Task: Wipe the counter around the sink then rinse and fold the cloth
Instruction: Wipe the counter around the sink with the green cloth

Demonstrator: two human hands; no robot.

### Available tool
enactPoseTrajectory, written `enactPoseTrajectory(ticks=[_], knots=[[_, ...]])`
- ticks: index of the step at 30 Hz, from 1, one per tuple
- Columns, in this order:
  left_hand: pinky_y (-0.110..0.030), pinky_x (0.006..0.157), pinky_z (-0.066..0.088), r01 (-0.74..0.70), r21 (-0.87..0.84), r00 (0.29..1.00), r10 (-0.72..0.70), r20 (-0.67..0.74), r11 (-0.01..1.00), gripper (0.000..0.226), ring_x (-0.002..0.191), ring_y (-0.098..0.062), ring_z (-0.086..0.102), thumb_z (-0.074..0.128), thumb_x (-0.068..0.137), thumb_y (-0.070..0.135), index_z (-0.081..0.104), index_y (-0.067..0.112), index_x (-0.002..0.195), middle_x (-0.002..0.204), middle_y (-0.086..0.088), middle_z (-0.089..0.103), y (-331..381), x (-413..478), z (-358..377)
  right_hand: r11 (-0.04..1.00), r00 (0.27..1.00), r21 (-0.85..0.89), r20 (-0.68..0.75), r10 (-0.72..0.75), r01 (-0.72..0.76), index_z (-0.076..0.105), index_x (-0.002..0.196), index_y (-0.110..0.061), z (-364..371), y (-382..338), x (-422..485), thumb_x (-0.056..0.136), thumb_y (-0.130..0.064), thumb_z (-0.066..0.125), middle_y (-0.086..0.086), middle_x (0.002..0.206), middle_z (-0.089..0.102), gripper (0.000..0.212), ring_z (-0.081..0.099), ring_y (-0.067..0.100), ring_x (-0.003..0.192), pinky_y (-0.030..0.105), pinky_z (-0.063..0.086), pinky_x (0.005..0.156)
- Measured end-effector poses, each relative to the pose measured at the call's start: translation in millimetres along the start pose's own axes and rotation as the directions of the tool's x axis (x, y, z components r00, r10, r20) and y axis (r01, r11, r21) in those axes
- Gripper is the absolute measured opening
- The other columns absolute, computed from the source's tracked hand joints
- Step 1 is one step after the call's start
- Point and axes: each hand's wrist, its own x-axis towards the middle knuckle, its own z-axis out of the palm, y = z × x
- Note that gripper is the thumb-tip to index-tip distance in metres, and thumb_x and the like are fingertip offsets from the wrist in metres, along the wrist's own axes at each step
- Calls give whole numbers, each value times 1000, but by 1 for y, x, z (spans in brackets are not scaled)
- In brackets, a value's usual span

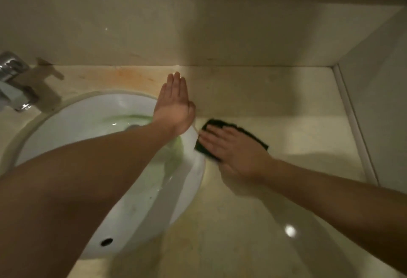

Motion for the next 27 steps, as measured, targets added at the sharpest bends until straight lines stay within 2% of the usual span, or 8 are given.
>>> enactPoseTrajectory(ticks=[6, 10, 12, 17, 19, 21, 24, 27], knots=[[-41, 122, 4, 39, -3, 999, -39, 20, 999, 69, 149, -31, -4, 24, 94, 31, 6, -1, 152, 161, -19, 0, 2, 1, 0, 993, 991, 49, 73, -108, 104, 31, 150, -16, 12, -54, -73, 93, -29, 41, 2, 156, 33, 60, 23, 20, 146, 37, 10, 120], [-40, 121, 0, 30, 32, 998, -31, 51, 999, 68, 149, -31, -7, 24, 96, 31, 2, -2, 152, 161, -19, -5, 3, 2, 1, 928, 920, 31, -124, 372, -371, 35, 147, -8, -9, 25, -15, 86, -18, 40, 13, 152, 40, 62, 32, 30, 142, 40, 18, 118], [-41, 121, 1, 28, 43, 999, -29, 40, 999, 68, 149, -32, -8, 25, 96, 30, 2, -2, 152, 161, -20, -5, 3, 2, 2, 891, 884, 7, -126, 450, -453, 31, 149, -7, -13, 41, -2, 86, -23, 38, 13, 155, 34, 65, 28, 29, 144, 41, 17, 119], [-43, 121, 0, 130, 31, 976, -133, 174, 991, 76, 148, -35, -9, 33, 94, 34, 0, -4, 151, 160, -22, -6, 16, 3, -18, 989, 991, 74, -24, 129, -127, 31, 149, -8, 10, -20, -48, 90, -28, 37, 10, 157, 31, 62, 23, 26, 147, 43, 17, 120], [-47, 120, 7, 181, 8, 980, -180, 87, 984, 78, 147, -40, 0, 42, 90, 27, 7, -8, 149, 159, -27, 5, 46, -17, -29, 973, 991, 202, -55, 123, -110, 31, 149, -7, 5, -23, -66, 93, -30, 35, 10, 157, 28, 61, 20, 23, 147, 36, 12, 122], [-46, 120, 11, 168, -7, 986, -168, -7, 986, 74, 147, -40, 6, 39, 89, 21, 8, -9, 149, 158, -27, 10, 94, -54, -30, 868, 890, 400, -217, 402, -295, 32, 148, -6, -10, -6, -77, 93, -23, 35, 11, 156, 31, 57, 23, 22, 146, 26, 7, 121], [-45, 121, 9, 155, -84, 981, -143, 134, 984, 74, 148, -38, 0, 29, 96, 33, -2, -8, 149, 160, -24, 0, 168, -107, -6, 623, 597, 464, -225, 770, -630, 16, 154, -14, -15, 45, -107, 101, -20, 29, 0, 161, 15, 55, 9, 13, 148, 20, 2, 116], [-49, 120, 3, 222, -99, 969, -208, 135, 970, 84, 147, -39, -6, 32, 94, 48, -1, -6, 150, 159, -26, -5, 203, -118, 18, 643, 635, 267, -127, 762, -718, 8, 154, -9, 7, 79, -138, 102, -24, 25, 6, 163, 8, 57, 5, 18, 150, 26, 2, 119]])
